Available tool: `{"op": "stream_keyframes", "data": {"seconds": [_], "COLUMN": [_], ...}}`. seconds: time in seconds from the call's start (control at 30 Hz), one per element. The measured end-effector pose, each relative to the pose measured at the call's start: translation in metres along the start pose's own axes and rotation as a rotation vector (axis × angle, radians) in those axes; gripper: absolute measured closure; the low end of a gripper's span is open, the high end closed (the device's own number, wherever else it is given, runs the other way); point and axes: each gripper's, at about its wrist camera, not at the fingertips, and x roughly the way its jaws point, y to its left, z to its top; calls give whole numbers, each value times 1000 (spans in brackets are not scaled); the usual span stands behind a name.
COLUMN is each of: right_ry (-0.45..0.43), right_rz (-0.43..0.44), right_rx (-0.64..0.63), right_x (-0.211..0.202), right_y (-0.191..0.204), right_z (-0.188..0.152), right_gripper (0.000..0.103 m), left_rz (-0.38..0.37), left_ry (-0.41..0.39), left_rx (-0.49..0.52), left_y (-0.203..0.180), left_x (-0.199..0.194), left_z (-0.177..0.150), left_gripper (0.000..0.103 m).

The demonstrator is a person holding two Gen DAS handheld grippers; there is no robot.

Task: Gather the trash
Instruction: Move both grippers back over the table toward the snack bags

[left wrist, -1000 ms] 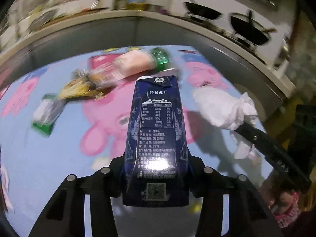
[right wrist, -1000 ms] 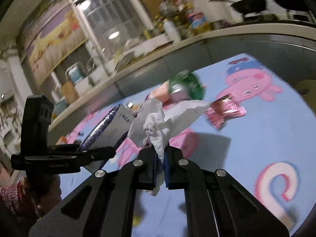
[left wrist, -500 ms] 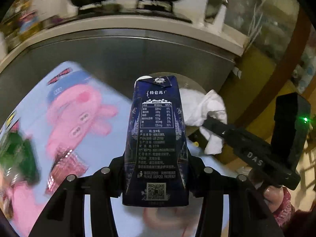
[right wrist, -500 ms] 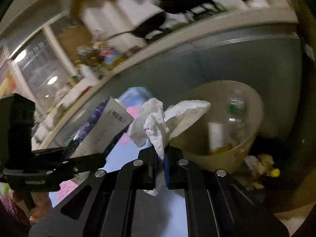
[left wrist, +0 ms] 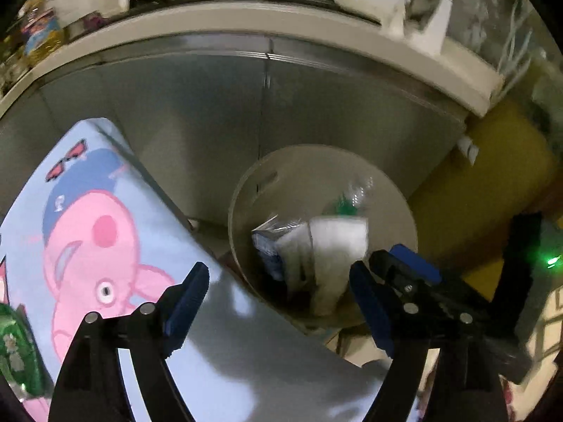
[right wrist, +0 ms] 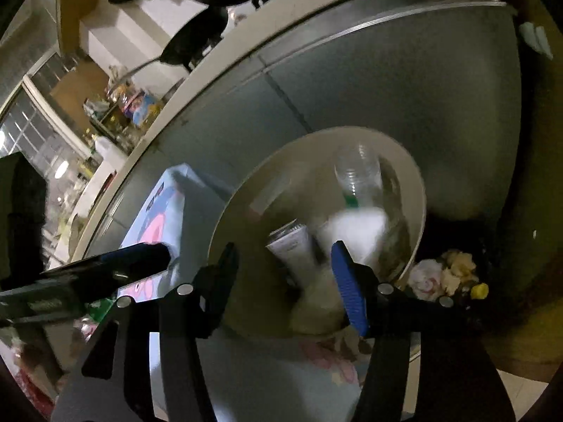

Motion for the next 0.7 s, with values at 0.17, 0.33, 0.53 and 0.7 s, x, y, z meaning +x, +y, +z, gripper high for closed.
{"op": "stream_keyframes", "data": {"seconds": [0.17, 0.33, 0.53, 0.7], "right_ry": [-69, -89, 25, 141], "right_rz": [2, 42, 188, 300], "right_rx": [-16, -91, -194, -293], "right_x": [-18, -31, -15, 4], "right_y": [12, 47, 114, 189], "right_z": [-5, -16, -37, -69], "right_gripper": [48, 48, 48, 48], "left_rz": [10, 51, 140, 297], "left_ry": [-91, -108, -105, -130], "left_rx": [-43, -58, -201, -433], "left_y": [18, 46, 120, 214], "left_x": [-49, -86, -143, -202], "left_z": [-26, -86, -170, -240], "left_gripper": [21, 21, 21, 21]}}
